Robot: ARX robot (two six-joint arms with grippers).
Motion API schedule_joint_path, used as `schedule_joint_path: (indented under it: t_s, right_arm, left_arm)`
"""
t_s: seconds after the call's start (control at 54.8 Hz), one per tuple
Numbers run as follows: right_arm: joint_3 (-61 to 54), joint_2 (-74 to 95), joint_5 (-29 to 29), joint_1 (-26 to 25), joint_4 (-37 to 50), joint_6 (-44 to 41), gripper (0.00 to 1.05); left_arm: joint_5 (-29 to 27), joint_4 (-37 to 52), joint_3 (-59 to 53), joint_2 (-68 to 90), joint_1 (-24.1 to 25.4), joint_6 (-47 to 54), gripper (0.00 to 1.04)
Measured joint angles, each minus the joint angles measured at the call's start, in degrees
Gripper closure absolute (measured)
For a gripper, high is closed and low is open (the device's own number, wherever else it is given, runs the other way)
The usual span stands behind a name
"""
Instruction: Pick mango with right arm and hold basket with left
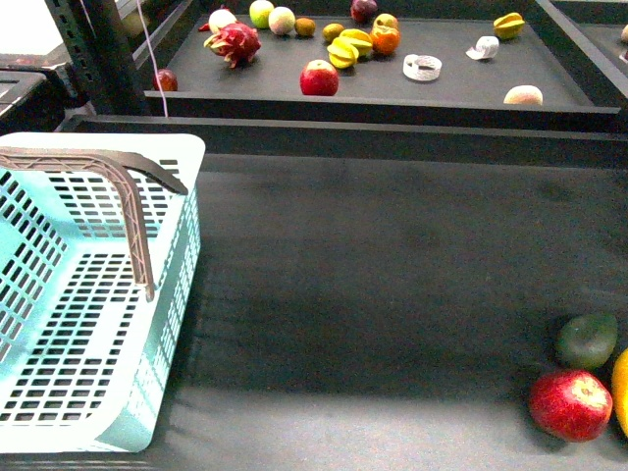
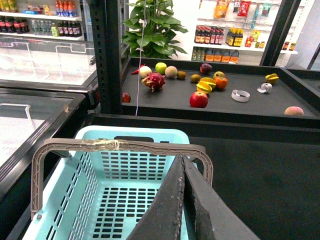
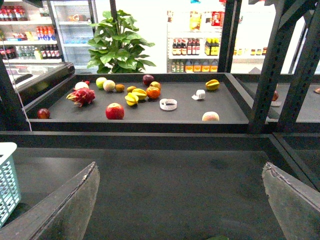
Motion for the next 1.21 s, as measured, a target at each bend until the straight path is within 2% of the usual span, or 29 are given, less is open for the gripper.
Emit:
schedule_joint_path:
  t_s: [0.329, 0.402, 0.493, 0.53, 0.566, 0.584, 0.639, 0.676, 0.712, 0.803, 0.876, 1.059, 1.205]
  right_arm:
    - [0.0, 0.0, 0.0, 0.0, 0.0, 0.0, 0.08]
    - [0.0, 0.0, 0.0, 0.0, 0.0, 0.0, 0.08]
    - [0.0, 0.0, 0.0, 0.0, 0.0, 0.0, 0.08]
    - [0.0, 0.0, 0.0, 0.0, 0.0, 0.0, 0.08]
    - [0.0, 0.0, 0.0, 0.0, 0.0, 0.0, 0.08]
    - [0.0, 0.0, 0.0, 0.0, 0.0, 0.0, 0.08]
    - [0.0, 0.0, 0.0, 0.0, 0.0, 0.0, 0.08]
    - [0.0, 0.0, 0.0, 0.0, 0.0, 0.0, 0.08]
    - [0.0, 0.0, 0.0, 0.0, 0.0, 0.0, 0.08]
    - [0.0, 0.0, 0.0, 0.0, 0.0, 0.0, 0.08]
    - [0.0, 0.0, 0.0, 0.0, 0.0, 0.0, 0.08]
    - [0.0, 0.0, 0.0, 0.0, 0.0, 0.0, 0.08]
    - [0.0, 0.0, 0.0, 0.0, 0.0, 0.0, 0.08]
  left_arm:
    - [0.0, 0.0, 0.0, 0.0, 0.0, 0.0, 0.41]
    - [0.0, 0.0, 0.0, 0.0, 0.0, 0.0, 0.23]
    - [0.0, 0.0, 0.0, 0.0, 0.0, 0.1, 0.07]
    - [-1.0, -0.1, 0.0, 0.2, -0.3, -0.3, 0.09]
    - [-12.8, -0.1, 0.3, 3.2, -4.2, -4.5, 0.08]
    - [-21.1, 1.4, 0.5, 7.4, -6.8, -7.8, 0.08]
    - [-31.3, 8.2, 0.6, 17.9, -9.3, -13.4, 0.08]
    - [-33.8, 13.6, 1.0, 24.9, -9.3, -15.3, 0.08]
    - [-33.9, 18.2, 1.9, 31.5, -9.2, -17.9, 0.08]
    - [-29.0, 29.7, 6.1, 49.3, -8.4, -24.6, 0.08]
    - [-25.2, 35.4, 10.6, 62.8, -7.2, -29.7, 0.08]
    - [-15.5, 40.7, 24.0, 91.6, -3.6, -46.4, 0.08]
    - [-12.5, 42.0, 30.6, 100.0, -2.8, -53.5, 0.08]
